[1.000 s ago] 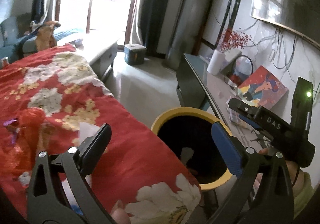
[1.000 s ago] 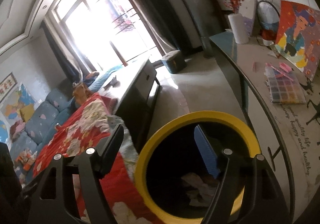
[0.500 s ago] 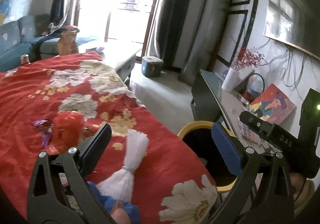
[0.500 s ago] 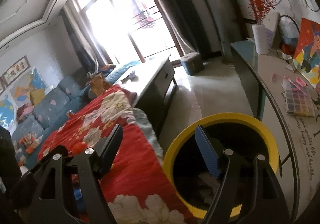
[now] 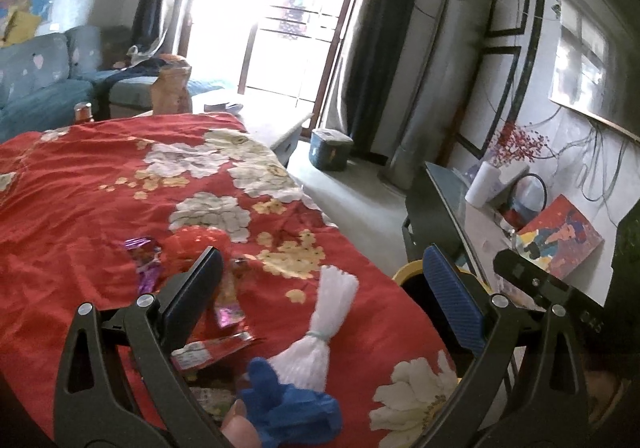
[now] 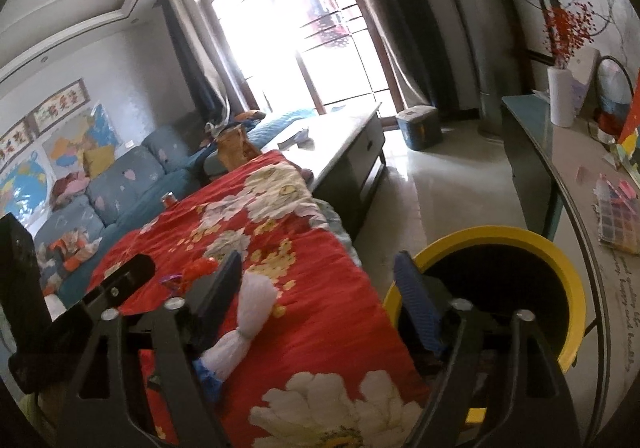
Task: Collect trash
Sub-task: 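Move both tools back over the remaining trash on the bed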
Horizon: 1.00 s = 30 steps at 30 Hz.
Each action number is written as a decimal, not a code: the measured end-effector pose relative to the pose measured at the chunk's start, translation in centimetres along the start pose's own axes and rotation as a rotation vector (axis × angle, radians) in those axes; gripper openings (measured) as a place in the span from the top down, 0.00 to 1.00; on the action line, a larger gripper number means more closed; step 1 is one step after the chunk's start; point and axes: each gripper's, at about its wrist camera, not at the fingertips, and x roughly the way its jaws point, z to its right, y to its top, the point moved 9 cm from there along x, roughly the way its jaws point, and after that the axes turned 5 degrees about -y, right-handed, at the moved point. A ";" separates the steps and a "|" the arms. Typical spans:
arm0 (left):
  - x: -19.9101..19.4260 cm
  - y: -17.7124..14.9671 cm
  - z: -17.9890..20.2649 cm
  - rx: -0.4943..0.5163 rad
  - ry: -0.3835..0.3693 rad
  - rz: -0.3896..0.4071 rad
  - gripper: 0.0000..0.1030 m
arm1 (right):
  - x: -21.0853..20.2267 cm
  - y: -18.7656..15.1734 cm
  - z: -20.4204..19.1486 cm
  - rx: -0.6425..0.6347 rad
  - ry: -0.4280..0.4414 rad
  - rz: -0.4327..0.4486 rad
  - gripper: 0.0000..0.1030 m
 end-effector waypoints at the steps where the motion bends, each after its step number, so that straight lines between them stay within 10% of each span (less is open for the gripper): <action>1: -0.1 0.0 -0.4 -0.004 0.005 0.002 0.11 | 0.0 -0.1 -0.4 -0.008 0.006 -0.003 0.23; 30: -2.4 -0.3 -14.4 -0.194 0.208 0.002 0.11 | 1.7 -7.2 -9.7 -0.193 0.143 -0.178 0.23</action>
